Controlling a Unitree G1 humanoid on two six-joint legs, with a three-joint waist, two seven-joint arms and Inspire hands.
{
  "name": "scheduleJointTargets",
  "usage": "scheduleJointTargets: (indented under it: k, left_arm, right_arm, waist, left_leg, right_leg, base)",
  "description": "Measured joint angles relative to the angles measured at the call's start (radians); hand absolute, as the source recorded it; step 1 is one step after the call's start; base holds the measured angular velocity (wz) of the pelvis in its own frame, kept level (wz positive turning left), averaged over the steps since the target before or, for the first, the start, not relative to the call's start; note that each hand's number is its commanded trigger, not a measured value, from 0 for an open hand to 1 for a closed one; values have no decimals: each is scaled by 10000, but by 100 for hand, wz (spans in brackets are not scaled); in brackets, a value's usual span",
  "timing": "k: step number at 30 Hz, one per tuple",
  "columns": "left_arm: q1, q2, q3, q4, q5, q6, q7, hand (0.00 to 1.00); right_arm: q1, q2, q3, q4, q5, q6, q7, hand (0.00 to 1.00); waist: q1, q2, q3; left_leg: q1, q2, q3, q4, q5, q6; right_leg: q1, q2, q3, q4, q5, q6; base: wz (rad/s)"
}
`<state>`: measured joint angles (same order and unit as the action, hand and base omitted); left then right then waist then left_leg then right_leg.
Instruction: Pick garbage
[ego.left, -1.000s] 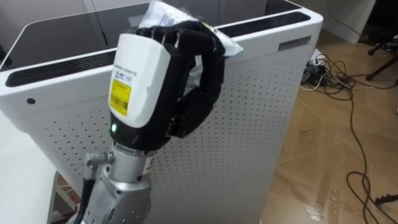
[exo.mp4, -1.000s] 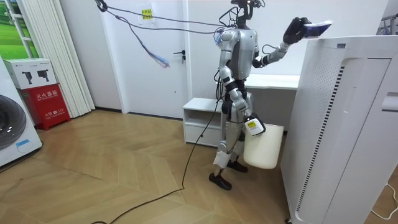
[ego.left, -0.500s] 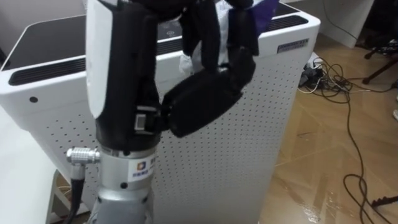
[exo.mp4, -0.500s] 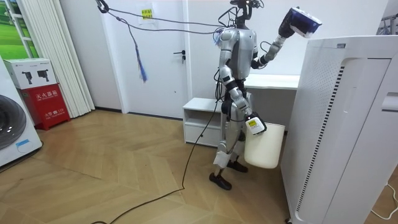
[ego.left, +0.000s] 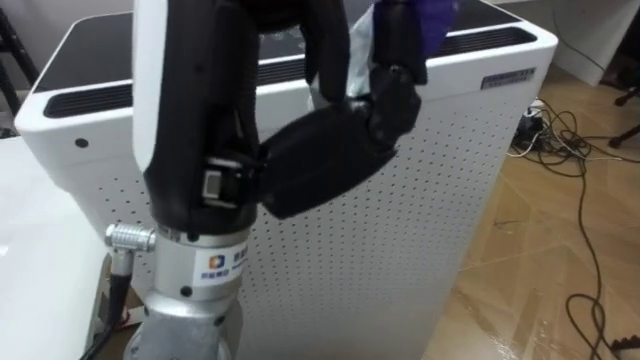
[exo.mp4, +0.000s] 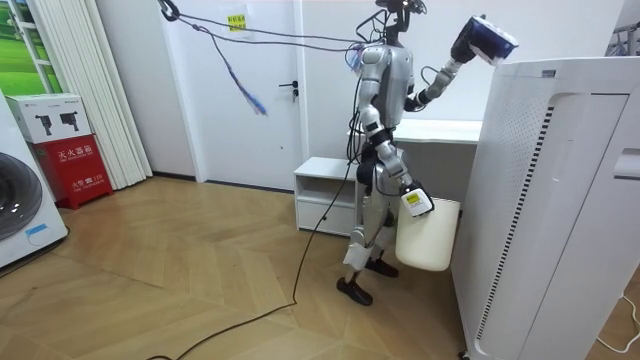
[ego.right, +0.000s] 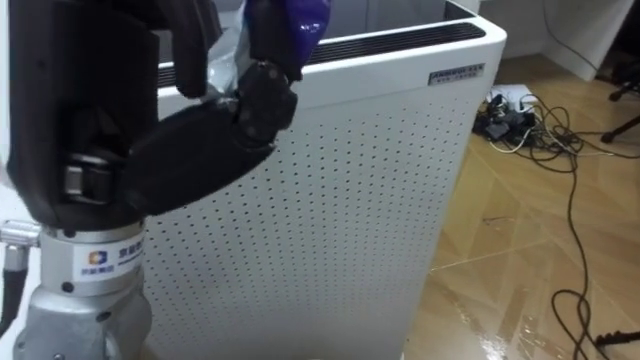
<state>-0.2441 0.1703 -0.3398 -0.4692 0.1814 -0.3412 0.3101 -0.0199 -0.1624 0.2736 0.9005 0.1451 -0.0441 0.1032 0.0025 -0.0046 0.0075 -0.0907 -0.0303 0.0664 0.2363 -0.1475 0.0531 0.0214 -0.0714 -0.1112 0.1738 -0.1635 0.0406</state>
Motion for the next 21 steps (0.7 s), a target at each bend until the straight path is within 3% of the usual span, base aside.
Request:
scheduleJointTargets:
  k: [4,7,11,16,18,21]
  left_arm:
    - [146,-13,2,632,-314,12,-214,100]
    - [407,-66,-9,1233,-794,15,-553,100]
    - [1447,50,-360,2418,-1048,-356,-1141,100]
    - [1799,56,-589,4314,-1298,102,-2108,100]
    - [1801,66,-581,4983,-1728,482,-2498,100]
    - [1989,33,-660,5480,-2402,542,-2932,100]
  right_arm:
    - [-123,-4,-22,116,321,-14,2,100]
    - [-503,50,-12,716,692,-80,-2,100]
    - [-760,89,-19,839,586,-91,-64,100]
    - [-901,89,-20,830,594,-210,-144,100]
    - [-1073,67,-33,845,587,-211,-142,100]
    - [-1260,91,-30,1159,582,-310,-70,100]
  waist:
    - [40,51,31]
    - [67,128,99]
    - [87,191,125]
    - [49,166,148]
    - [51,196,155]
    - [31,204,158]
  left_leg:
    - [-397,-4,-186,131,4,-4]
    - [-685,3,-265,222,7,-6]
    - [-1046,11,-267,234,52,-12]
    - [-1560,5,-470,346,148,-29]
    - [-1873,14,-487,426,183,-25]
    - [-2158,10,-495,469,213,-11]
  right_leg:
    - [-200,0,-184,9,6,-10]
    - [-504,0,-292,74,6,-10]
    - [-829,-5,-380,165,1,-17]
    - [-1212,14,-596,186,35,-71]
    - [-1554,11,-630,335,36,-73]
    - [-1809,-8,-676,364,45,-89]
  base:
    - [17]
    - [8]
    - [2]
    - [12]
    - [0]
    - [5]
